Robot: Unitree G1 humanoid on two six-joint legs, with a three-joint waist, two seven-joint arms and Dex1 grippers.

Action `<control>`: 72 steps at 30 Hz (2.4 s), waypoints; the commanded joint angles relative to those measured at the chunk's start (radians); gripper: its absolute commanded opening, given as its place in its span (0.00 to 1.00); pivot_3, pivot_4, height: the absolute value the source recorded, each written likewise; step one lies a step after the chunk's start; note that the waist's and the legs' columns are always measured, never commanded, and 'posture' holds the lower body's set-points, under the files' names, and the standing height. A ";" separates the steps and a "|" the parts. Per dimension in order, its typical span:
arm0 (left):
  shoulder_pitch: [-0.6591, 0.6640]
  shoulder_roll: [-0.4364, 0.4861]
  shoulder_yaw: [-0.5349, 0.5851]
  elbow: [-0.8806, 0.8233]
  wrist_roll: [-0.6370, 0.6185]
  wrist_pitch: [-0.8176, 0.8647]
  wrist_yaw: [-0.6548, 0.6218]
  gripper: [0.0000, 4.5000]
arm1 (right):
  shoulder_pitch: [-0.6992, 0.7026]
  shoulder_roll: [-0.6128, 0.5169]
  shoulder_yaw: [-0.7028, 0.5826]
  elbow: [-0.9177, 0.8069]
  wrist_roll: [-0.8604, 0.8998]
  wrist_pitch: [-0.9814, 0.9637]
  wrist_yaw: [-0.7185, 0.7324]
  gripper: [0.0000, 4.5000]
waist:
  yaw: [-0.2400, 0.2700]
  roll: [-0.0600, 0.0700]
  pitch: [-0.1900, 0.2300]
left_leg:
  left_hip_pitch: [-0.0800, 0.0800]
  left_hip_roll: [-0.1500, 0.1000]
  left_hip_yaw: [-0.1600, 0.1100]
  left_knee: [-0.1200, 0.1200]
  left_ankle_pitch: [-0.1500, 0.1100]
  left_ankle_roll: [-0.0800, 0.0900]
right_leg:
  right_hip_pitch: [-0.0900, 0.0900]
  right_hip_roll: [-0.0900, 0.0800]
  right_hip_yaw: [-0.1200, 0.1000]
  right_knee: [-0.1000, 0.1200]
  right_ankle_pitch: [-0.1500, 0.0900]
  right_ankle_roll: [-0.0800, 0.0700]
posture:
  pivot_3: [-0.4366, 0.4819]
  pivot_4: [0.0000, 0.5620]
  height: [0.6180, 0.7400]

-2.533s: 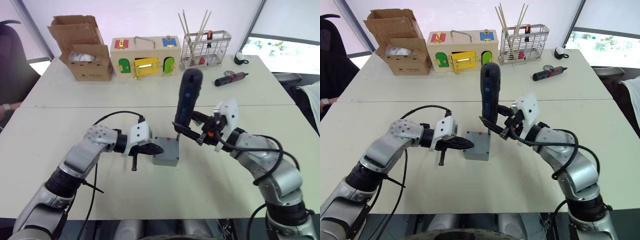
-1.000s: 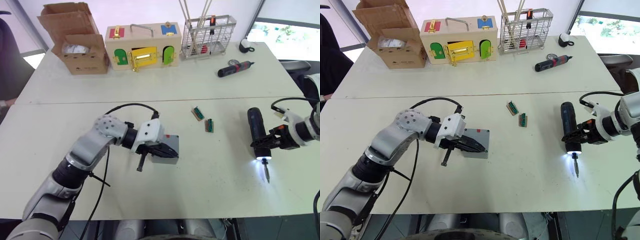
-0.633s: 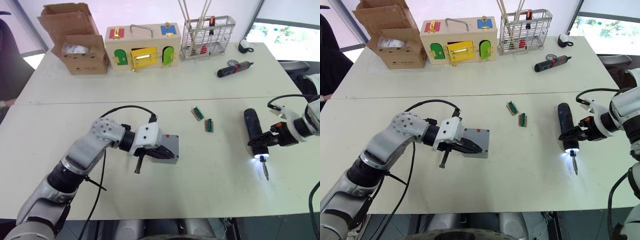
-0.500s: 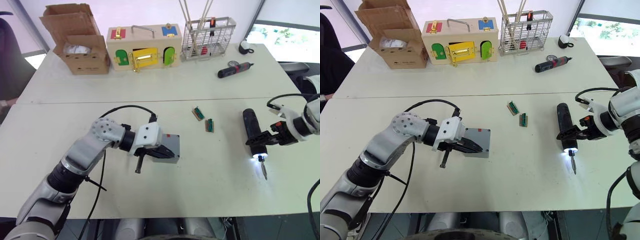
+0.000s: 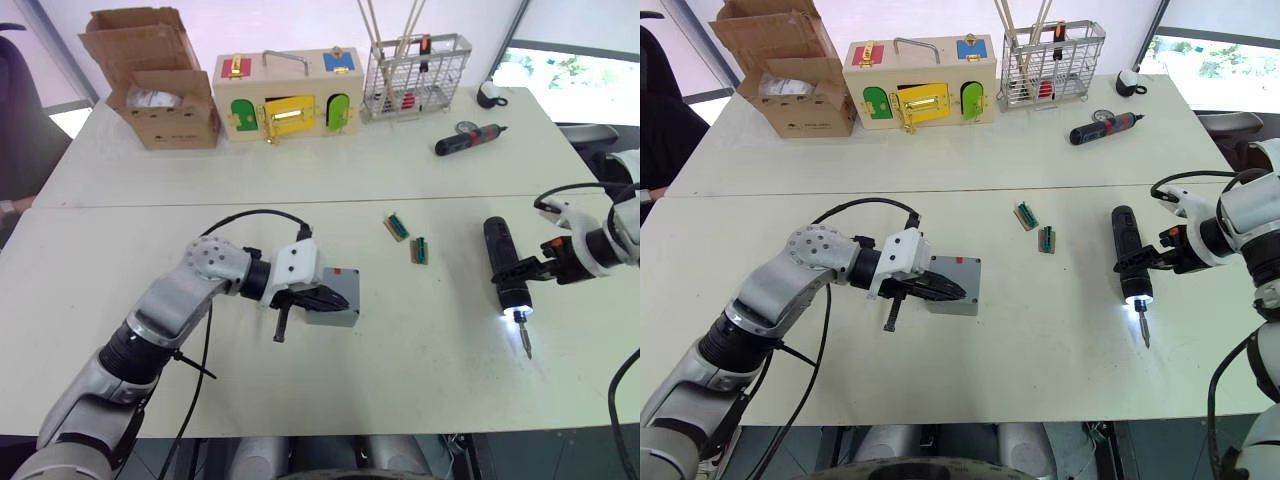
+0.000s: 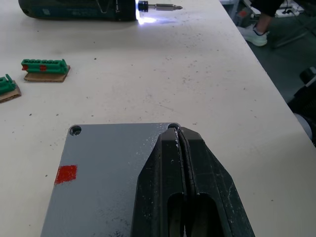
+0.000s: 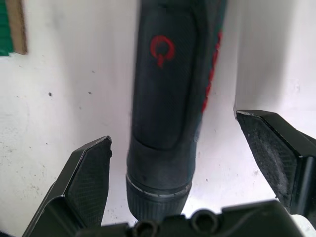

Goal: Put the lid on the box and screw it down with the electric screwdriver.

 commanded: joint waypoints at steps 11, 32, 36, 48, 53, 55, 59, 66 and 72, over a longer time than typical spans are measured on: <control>-0.061 0.050 0.270 0.285 -0.069 0.020 0.049 0.00 | 0.231 -0.078 -0.551 -0.593 0.164 -0.268 -0.054 1.00 | -0.003 0.000 0.000 | 0.000 0.001 0.000 -0.001 0.000 0.000 | -0.002 0.001 -0.001 0.002 0.000 0.000 | 0.48 0.27 1.00; 0.268 0.082 0.222 -0.034 -0.068 0.204 0.228 0.00 | 0.820 0.468 -0.446 -1.236 0.353 -0.245 -0.504 1.00 | 0.021 -0.006 -0.002 | 0.006 -0.001 -0.002 0.001 0.000 0.000 | 0.005 -0.001 0.000 0.005 0.000 0.000 | 0.48 0.27 1.00; 0.250 0.060 0.171 -0.025 -0.027 0.160 0.239 0.00 | 0.811 0.447 -0.400 -1.217 0.333 -0.260 -0.512 1.00 | 0.021 -0.006 -0.002 | 0.006 -0.001 -0.002 0.001 0.000 0.000 | 0.005 -0.001 0.000 0.005 0.000 0.000 | 0.48 0.27 1.00; 0.124 -0.049 0.093 0.138 0.039 0.038 0.213 0.00 | 0.803 0.478 -0.377 -1.260 0.418 -0.194 -0.548 1.00 | 0.020 -0.006 -0.002 | 0.005 -0.001 -0.002 0.001 -0.001 0.001 | 0.005 0.000 0.000 0.005 0.000 0.000 | 0.48 0.27 1.00; 0.063 -0.101 0.083 0.259 0.090 -0.050 0.211 0.00 | 0.820 0.495 -0.404 -1.304 0.464 -0.157 -0.592 1.00 | 0.021 -0.006 -0.002 | 0.005 -0.001 -0.002 0.001 0.000 0.001 | 0.005 0.000 -0.001 0.005 0.000 0.000 | 0.48 0.27 1.00; 0.057 -0.094 0.093 0.288 0.109 -0.070 0.215 0.00 | 0.816 0.475 -0.433 -1.303 0.464 -0.160 -0.601 1.00 | 0.020 -0.006 -0.002 | 0.005 -0.001 -0.002 0.001 0.000 0.001 | 0.005 0.000 -0.001 0.005 0.000 0.000 | 0.48 0.27 1.00; 0.088 -0.041 0.114 0.273 0.125 -0.076 0.201 0.00 | 0.782 0.393 -0.474 -1.237 0.421 -0.207 -0.582 1.00 | 0.017 -0.006 -0.002 | 0.005 -0.001 -0.002 0.001 0.000 0.001 | 0.004 0.000 -0.001 0.005 0.000 0.000 | 0.48 0.27 1.00; 0.244 0.086 0.143 0.044 0.030 0.068 0.128 0.00 | 0.737 0.281 -0.388 -1.108 0.300 -0.357 -0.487 1.00 | 0.014 -0.006 -0.002 | 0.005 0.000 -0.002 0.000 -0.001 0.001 | 0.004 0.000 0.000 0.004 0.000 0.000 | 0.48 0.27 1.00; 0.284 0.058 0.129 -0.021 0.021 0.117 0.176 0.00 | 0.646 0.305 -0.293 -1.007 0.218 -0.448 -0.439 1.00 | 0.021 -0.006 -0.002 | 0.005 0.000 -0.002 0.001 -0.001 0.001 | 0.005 0.000 0.000 0.004 0.000 0.000 | 0.48 0.27 1.00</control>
